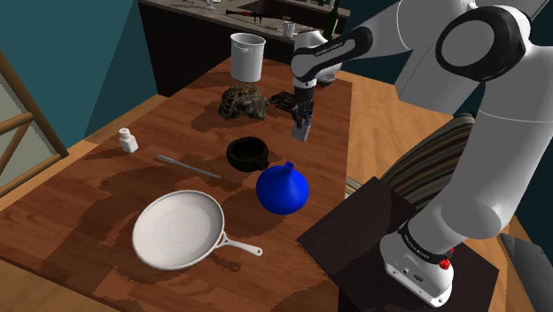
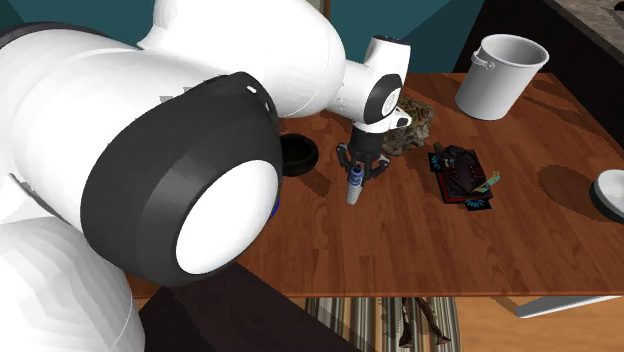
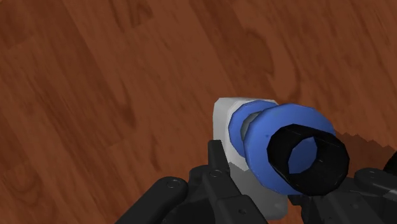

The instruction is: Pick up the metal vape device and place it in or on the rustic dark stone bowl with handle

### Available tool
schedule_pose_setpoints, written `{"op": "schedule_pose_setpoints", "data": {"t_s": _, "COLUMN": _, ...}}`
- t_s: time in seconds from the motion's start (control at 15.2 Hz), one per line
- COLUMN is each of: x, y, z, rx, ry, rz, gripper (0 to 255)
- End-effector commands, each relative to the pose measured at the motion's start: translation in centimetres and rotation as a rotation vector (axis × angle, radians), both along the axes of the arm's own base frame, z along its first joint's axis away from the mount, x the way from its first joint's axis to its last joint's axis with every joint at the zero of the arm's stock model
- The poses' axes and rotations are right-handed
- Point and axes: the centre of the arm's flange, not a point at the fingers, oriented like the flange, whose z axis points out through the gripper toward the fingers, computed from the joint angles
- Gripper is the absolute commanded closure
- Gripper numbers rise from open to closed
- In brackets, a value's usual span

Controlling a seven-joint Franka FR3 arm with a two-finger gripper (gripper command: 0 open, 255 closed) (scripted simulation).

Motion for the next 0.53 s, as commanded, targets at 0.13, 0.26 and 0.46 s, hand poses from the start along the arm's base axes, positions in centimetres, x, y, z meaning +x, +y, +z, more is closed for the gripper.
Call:
{"op": "schedule_pose_setpoints", "data": {"t_s": 0.13, "x": 0.0, "y": 0.0, "z": 2.0, "rx": 0.000, "ry": 0.000, "rz": 0.000, "gripper": 255}}
{"op": "schedule_pose_setpoints", "data": {"t_s": 0.26, "x": 0.0, "y": 0.0, "z": 3.0, "rx": 0.000, "ry": 0.000, "rz": 0.000, "gripper": 255}}
{"op": "schedule_pose_setpoints", "data": {"t_s": 0.46, "x": 0.0, "y": 0.0, "z": 4.6, "rx": 0.000, "ry": 0.000, "rz": 0.000, "gripper": 255}}
